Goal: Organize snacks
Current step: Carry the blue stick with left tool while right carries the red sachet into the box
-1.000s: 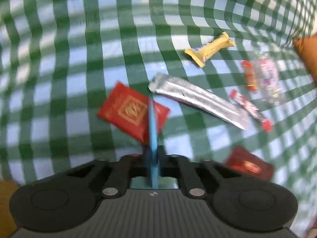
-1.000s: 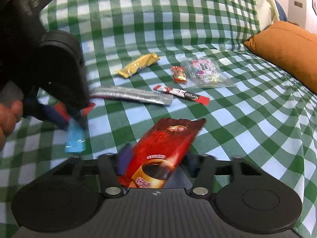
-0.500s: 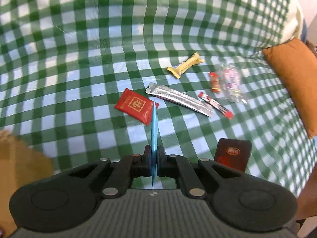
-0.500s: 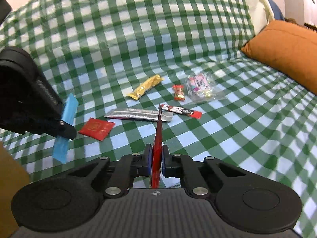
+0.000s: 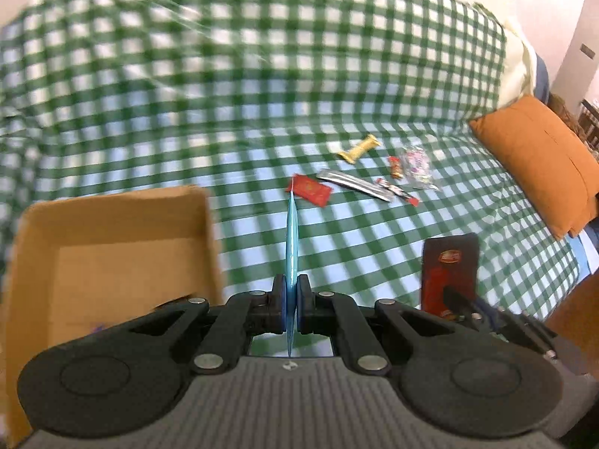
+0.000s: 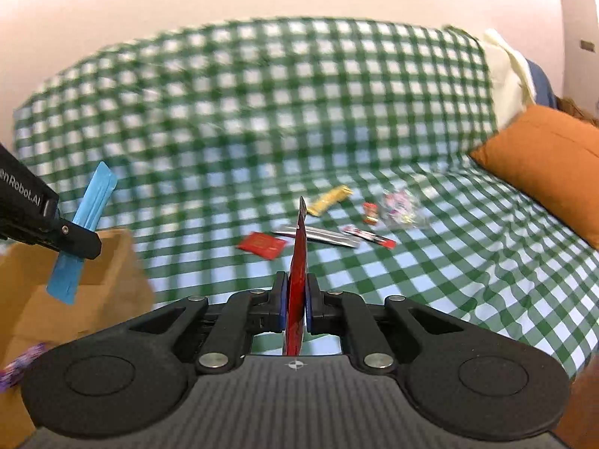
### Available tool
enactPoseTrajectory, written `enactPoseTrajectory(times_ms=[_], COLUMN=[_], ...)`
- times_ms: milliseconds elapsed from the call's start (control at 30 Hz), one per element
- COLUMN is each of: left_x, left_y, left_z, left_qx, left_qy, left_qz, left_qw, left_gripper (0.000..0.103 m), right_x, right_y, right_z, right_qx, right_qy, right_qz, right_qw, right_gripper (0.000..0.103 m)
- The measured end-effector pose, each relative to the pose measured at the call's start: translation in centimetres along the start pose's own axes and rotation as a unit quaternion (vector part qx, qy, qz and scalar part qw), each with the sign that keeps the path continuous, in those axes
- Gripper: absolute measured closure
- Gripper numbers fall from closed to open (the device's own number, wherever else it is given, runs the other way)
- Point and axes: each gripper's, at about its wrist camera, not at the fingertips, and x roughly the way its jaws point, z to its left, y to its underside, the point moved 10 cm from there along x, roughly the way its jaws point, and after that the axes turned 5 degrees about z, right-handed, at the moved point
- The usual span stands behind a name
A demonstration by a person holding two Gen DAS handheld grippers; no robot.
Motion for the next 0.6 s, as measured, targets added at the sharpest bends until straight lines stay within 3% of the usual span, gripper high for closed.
enactPoseTrajectory(times_ms=[133, 300, 600], left_x=[-5.2, -10.4, -15.9], left_y=[3.6, 8.7, 17.2], left_z=[4.2, 8.4, 13.5], left_qx=[-0.018, -0.037, -0.08], left_qy=[-0.036, -0.053, -0.077], left_qz=[-0.016, -0.022, -0.038], left_qw=[0.9991, 0.9977, 0.9931], left_gripper=[0.098, 0.098, 0.098], right_x=[-5.2, -11.0, -17.9], right_y=[0.7, 2.2, 6.8], right_z=[3.4, 7.3, 15.3], right_qx=[-0.023, -0.058, -0.123], right_qy=[-0.035, -0.083, -0.154], right_qz=[-0.004, -0.009, 0.015], right_qw=[0.999, 0.995, 0.98], right_gripper=[0.093, 0.093, 0.093])
